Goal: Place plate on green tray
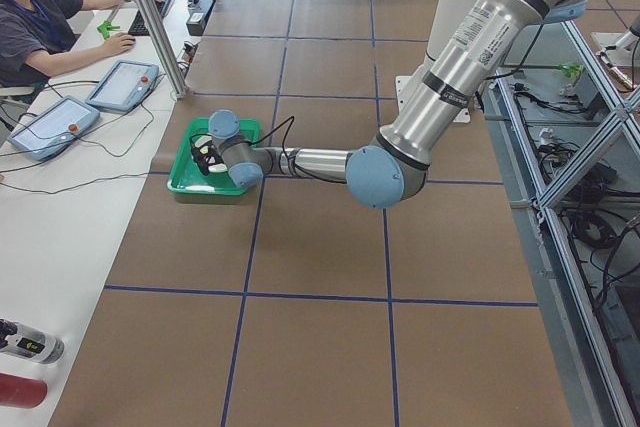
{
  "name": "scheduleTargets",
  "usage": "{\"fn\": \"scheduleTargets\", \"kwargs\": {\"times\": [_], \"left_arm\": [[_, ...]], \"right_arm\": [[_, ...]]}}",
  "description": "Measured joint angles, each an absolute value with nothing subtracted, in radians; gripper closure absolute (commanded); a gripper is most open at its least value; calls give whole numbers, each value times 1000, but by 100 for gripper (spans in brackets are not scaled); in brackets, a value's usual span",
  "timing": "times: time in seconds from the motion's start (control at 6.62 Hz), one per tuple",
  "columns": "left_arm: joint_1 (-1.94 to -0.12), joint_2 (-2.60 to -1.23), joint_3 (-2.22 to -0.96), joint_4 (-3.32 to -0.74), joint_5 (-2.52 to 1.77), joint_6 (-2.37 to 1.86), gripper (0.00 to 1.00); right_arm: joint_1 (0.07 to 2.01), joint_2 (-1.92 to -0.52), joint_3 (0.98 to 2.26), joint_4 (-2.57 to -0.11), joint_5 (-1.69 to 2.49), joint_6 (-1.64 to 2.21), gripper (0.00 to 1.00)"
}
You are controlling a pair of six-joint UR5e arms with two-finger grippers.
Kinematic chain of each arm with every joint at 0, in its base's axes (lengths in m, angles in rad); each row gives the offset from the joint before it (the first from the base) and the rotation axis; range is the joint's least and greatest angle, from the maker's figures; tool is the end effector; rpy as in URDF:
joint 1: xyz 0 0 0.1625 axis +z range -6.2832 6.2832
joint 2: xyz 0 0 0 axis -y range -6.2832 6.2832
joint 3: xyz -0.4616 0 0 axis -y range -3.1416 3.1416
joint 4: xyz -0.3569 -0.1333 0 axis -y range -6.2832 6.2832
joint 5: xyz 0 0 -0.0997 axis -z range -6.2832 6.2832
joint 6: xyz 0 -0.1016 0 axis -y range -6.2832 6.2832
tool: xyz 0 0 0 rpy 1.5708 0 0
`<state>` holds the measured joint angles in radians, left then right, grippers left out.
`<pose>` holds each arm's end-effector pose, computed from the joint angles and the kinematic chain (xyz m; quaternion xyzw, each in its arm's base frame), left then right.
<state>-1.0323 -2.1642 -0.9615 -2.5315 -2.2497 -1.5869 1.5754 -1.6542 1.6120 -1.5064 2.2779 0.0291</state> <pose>0.3185 -0.6687 0.5164 -0.0503 0.5191 -0.2891 0.8028 0.0692 -0.4192 0.7126 0.0062 -0.3463 0.0120 0.9380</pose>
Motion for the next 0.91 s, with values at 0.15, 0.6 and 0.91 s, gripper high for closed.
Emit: {"fn": "scheduleTargets", "kwargs": {"times": [0.15,0.6,0.91], "left_arm": [[-1030,-2163,-960,-2534,-2245,-1589,0],[-1035,-2156,-963,-2568,-2247,-1589,0],[-1063,-2130,-1021,-2565,-2280,-1543,0]], "right_arm": [[1575,-1654,1612,-1506,2278,29,0],[1575,-1655,1612,-1506,2278,29,0],[1575,-1654,1612,-1506,2278,29,0]]}}
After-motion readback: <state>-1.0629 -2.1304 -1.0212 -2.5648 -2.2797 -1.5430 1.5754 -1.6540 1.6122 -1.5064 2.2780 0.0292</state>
